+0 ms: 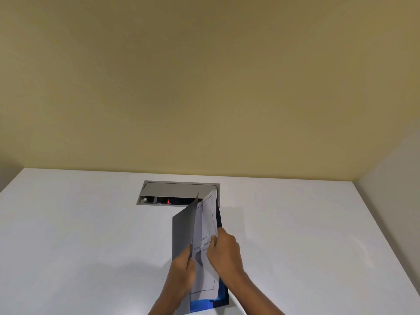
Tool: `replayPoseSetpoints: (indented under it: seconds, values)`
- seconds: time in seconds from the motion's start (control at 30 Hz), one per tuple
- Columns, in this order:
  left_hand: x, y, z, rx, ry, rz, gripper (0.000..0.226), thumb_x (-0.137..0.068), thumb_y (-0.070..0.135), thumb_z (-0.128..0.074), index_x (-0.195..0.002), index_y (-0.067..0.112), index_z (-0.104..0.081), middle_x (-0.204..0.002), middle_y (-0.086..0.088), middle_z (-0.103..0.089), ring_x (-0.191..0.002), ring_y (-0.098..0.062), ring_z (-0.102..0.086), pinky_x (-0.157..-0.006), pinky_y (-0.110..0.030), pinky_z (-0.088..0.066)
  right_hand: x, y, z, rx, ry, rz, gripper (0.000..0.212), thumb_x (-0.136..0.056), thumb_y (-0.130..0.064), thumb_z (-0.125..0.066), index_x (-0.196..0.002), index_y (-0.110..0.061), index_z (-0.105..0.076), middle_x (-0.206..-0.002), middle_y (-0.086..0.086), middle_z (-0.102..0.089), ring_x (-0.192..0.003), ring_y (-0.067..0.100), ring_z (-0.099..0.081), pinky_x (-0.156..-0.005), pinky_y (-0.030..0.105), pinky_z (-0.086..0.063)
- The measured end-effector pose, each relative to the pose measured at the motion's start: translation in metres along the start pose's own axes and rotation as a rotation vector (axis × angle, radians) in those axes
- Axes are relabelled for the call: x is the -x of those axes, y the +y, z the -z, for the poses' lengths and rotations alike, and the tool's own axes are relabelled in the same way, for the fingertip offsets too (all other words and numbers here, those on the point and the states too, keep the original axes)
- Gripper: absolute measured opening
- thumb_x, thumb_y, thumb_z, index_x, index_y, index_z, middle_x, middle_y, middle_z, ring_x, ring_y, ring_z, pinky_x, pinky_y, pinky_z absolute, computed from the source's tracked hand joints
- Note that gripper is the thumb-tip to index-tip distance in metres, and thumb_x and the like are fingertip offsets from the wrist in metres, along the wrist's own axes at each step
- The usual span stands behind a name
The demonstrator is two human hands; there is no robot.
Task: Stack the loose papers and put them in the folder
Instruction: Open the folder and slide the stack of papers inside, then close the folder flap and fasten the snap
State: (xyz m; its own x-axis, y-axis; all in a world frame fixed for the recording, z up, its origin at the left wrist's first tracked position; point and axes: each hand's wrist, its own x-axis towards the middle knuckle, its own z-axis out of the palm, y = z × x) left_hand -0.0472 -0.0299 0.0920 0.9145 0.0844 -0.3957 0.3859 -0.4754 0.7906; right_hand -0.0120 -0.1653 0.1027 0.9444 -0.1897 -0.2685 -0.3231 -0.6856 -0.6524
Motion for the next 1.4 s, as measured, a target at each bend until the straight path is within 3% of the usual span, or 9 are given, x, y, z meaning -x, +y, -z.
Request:
replayPoseSetpoints:
  seconds: [0.3,0.6,0.7,0.83,0.93,1.07,1.17,1.27,1.4]
  values:
    - [0.000,0.002,0.004,0.034,-0.025,-0.019,0.043,-0.109,0.010,-0.039,-0.152,0.008,-0.044,-0.142,-0.011,-0.062,-0.124,-0.023,-0.062,-0.108,-0.028,-0.047,-0.004,-0.004,-0.038,0.027,-0.151,-0.007,0.002,-0.106,-0.023,-0.057,-0.106,-0.021,-0.057,-0.089,-0.007,-0.059,-0.077,0.007,-0.060,-0.073,0.020,-0.054]
    - [0.000,-0.001,-0.004,0.059,-0.001,-0.033,0.032,-0.106,0.011,-0.047,-0.133,0.005,-0.064,-0.112,-0.008,-0.073,-0.093,-0.010,-0.070,-0.079,-0.009,-0.055,-0.009,0.007,-0.055,-0.071,-0.305,-0.052,0.015,-0.110,-0.029,-0.053,-0.114,-0.015,-0.058,-0.100,0.001,-0.069,-0.080,0.007,-0.063,-0.075,0.022,-0.057]
    - [-0.003,0.001,-0.012,0.035,0.037,0.009,0.033,-0.106,0.007,-0.047,-0.133,-0.005,-0.062,-0.120,-0.022,-0.072,-0.109,-0.028,-0.071,-0.101,-0.028,-0.055,-0.010,0.013,-0.058,-0.088,-0.348,-0.087,0.015,-0.110,-0.029,-0.052,-0.117,-0.017,-0.057,-0.094,-0.007,-0.063,-0.079,0.006,-0.063,-0.088,0.028,-0.064]
    - [-0.007,-0.006,-0.018,-0.027,0.019,0.018,0.036,-0.106,0.013,-0.049,-0.138,0.002,-0.060,-0.126,-0.016,-0.071,-0.115,-0.026,-0.070,-0.108,-0.032,-0.052,-0.010,0.017,-0.052,-0.070,-0.421,-0.107,0.041,-0.111,-0.040,-0.046,-0.147,-0.019,-0.044,-0.107,-0.010,-0.057,-0.076,-0.001,-0.057,-0.060,0.012,-0.049]
    - [-0.012,-0.014,-0.022,-0.071,-0.013,0.022,0.042,-0.105,0.016,-0.050,-0.146,0.007,-0.052,-0.137,-0.014,-0.067,-0.121,-0.026,-0.068,-0.111,-0.034,-0.050,-0.007,0.023,-0.044,-0.064,-0.429,-0.144,0.055,-0.109,-0.044,-0.046,-0.157,-0.017,-0.037,-0.127,-0.004,-0.061,-0.097,0.005,-0.062,-0.084,0.015,-0.050]
    - [-0.019,-0.023,-0.039,-0.173,-0.093,0.049,0.049,-0.106,0.024,-0.050,-0.155,0.018,-0.043,-0.127,-0.001,-0.071,-0.099,-0.009,-0.071,-0.097,-0.017,-0.053,-0.002,0.042,-0.029,-0.058,-0.323,-0.153,0.037,-0.107,-0.044,-0.056,-0.135,-0.020,-0.056,-0.102,-0.015,-0.065,-0.078,-0.001,-0.060,-0.094,0.020,-0.056]
    - [-0.021,-0.027,-0.062,-0.267,-0.127,0.062,0.050,-0.107,0.025,-0.046,-0.157,0.023,-0.037,-0.114,0.007,-0.069,-0.083,0.000,-0.067,-0.078,-0.006,-0.052,0.005,0.065,-0.017,-0.046,-0.264,-0.185,0.041,-0.108,-0.035,-0.057,-0.143,-0.014,-0.058,-0.134,0.001,-0.071,-0.088,0.001,-0.066,-0.095,0.017,-0.049]
    - [-0.023,-0.028,-0.090,-0.381,-0.149,0.051,0.055,-0.106,0.023,-0.047,-0.158,0.018,-0.030,-0.143,-0.002,-0.060,-0.117,-0.012,-0.068,-0.103,-0.024,-0.053,0.009,0.090,-0.007,-0.023,-0.262,-0.237,0.031,-0.108,-0.027,-0.058,-0.135,-0.013,-0.067,-0.134,0.005,-0.073,-0.112,0.014,-0.071,-0.105,0.026,-0.053]
    - [-0.026,-0.031,-0.122,-0.552,-0.167,0.066,0.070,-0.101,0.008,-0.051,-0.161,0.004,-0.015,-0.168,-0.016,-0.024,-0.151,-0.030,-0.036,-0.116,-0.035,-0.043,0.016,0.118,0.003,0.001,-0.257,-0.260,0.025,-0.104,-0.018,-0.058,-0.081,-0.025,-0.062,-0.101,0.004,-0.077,-0.084,0.011,-0.066,-0.074,0.014,-0.045]
